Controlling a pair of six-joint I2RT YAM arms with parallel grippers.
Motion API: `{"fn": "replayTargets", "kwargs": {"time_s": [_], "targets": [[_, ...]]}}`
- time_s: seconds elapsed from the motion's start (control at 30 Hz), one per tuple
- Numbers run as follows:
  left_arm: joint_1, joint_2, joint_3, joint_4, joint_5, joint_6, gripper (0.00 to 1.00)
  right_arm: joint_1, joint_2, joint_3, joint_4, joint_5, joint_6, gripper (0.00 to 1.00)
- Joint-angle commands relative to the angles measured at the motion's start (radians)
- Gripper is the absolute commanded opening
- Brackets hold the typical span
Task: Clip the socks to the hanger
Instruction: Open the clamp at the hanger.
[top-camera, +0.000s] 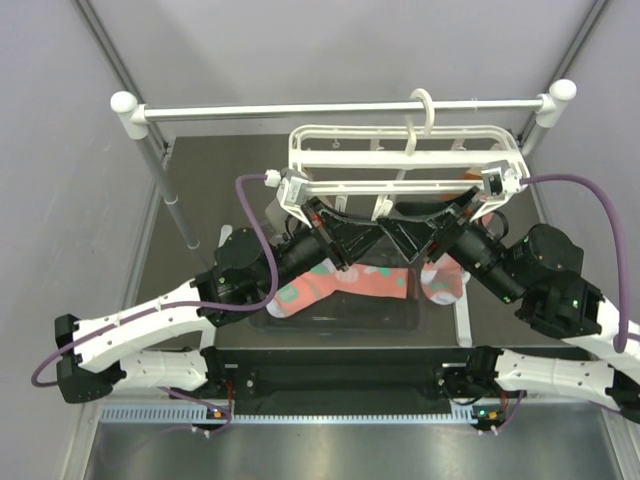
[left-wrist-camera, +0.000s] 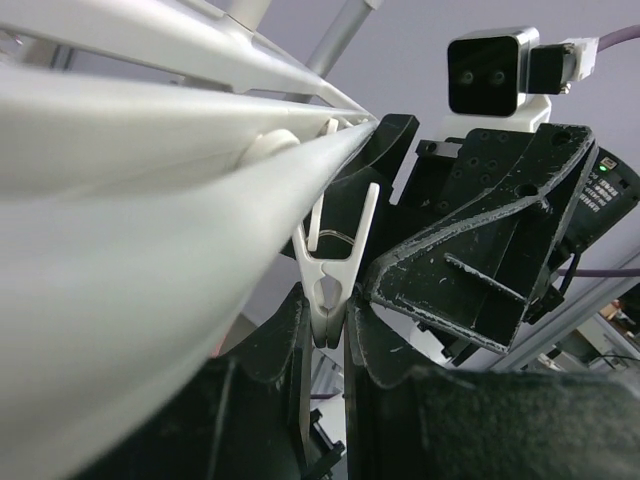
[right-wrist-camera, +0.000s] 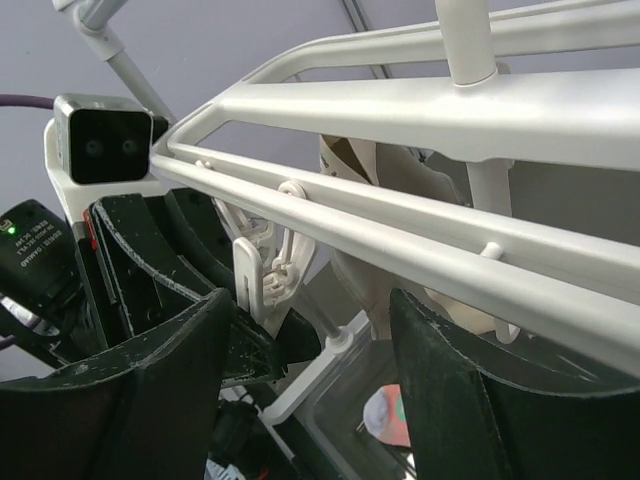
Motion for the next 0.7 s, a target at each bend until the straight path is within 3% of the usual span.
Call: {"fn": "replayTargets", "kwargs": {"time_s": [0.0,0.23,0.67], "targets": [[0.001,-0.027,-0.014,0.105,0.032,-0.058,0.0,0.007,0.007,0.029,0.058,-0.006,0.023,0.64],[0.001,-0.023,-0.028,0.136,0.043,-0.067,0.0,0.007,0.022,0.0,0.148,0.019,0.073,0.61],[0.004,-0.024,-0.04,0.156,0.053,-0.062,0.0,0.005,0.057,0.0,0.187,0.016,0.078,0.42]]}}
